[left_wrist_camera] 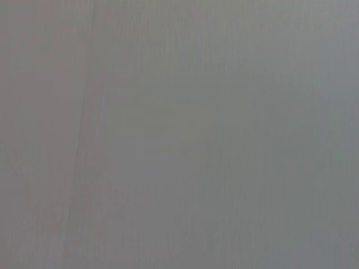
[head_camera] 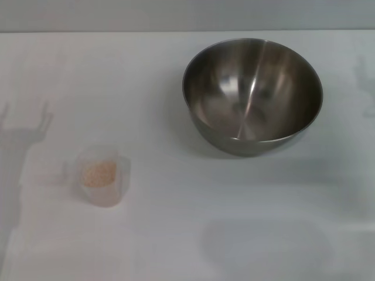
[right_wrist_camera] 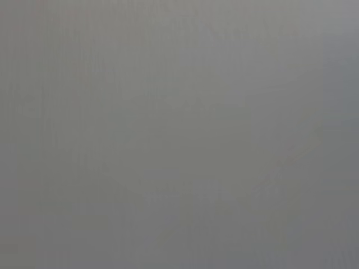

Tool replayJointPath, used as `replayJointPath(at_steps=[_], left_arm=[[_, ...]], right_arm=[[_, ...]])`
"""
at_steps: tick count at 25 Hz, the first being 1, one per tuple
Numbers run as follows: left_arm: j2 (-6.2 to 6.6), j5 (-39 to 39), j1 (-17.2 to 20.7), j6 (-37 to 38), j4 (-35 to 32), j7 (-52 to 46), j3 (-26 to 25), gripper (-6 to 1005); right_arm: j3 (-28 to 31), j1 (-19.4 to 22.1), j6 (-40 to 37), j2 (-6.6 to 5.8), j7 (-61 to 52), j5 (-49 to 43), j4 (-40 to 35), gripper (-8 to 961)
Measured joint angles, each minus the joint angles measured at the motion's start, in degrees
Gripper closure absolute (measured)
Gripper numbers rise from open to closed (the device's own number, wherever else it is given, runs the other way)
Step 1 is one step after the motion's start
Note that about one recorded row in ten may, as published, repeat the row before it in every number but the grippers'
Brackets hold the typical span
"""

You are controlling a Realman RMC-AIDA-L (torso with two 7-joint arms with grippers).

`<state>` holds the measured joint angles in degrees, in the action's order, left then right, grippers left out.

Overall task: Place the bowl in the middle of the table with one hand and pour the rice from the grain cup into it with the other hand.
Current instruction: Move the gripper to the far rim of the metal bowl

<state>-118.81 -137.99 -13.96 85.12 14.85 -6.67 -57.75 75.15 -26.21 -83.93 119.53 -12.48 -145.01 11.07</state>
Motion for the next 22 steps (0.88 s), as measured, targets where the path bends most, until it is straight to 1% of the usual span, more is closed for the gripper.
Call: replayJointPath(at_steps=[9, 22], left_arm=[[0.07, 0.0, 0.7, 0.3, -0.05, 0.09, 0.0, 171], [0.16, 0.0, 3.64, 0.72, -0.2, 0.16, -0.07, 177]], right_arm=[[0.0, 0.0, -0.01, -0.05, 0.0, 0.0, 0.29, 318], [0.0, -0.55, 0.23, -0.09, 0.0, 0.0, 0.36, 319]])
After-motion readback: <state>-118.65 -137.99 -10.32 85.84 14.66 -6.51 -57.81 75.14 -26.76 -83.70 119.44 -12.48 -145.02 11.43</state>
